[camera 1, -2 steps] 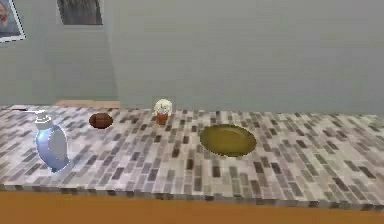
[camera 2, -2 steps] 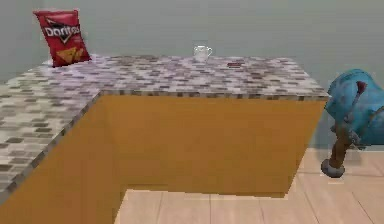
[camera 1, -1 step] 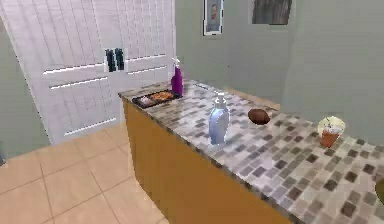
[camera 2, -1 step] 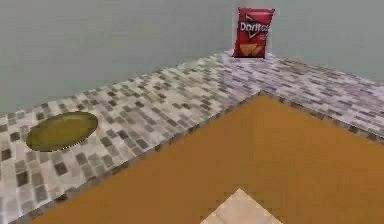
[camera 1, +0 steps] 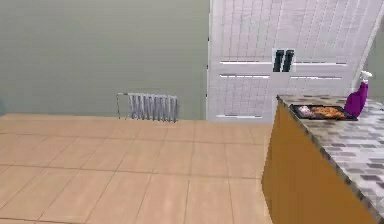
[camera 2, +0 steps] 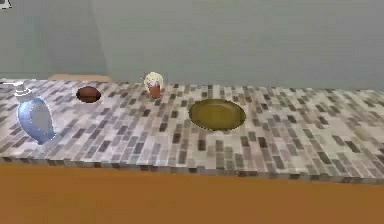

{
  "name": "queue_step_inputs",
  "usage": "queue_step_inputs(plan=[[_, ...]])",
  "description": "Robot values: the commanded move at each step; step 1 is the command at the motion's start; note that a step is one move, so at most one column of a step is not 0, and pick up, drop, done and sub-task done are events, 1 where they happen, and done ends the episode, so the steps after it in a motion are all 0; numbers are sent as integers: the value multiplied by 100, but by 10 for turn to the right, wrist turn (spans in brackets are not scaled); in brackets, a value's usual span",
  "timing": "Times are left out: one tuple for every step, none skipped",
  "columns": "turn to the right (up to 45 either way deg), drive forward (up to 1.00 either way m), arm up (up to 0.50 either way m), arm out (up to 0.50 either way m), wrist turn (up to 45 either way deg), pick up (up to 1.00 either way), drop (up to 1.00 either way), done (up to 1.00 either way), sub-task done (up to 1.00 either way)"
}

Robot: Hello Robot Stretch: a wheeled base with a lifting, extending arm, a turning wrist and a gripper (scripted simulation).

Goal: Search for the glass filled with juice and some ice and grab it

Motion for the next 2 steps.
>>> queue_step_inputs(plan=[[240,0,0,0,0,0,0,0,0],[30,0,0,0,0,0,0,0,0]])
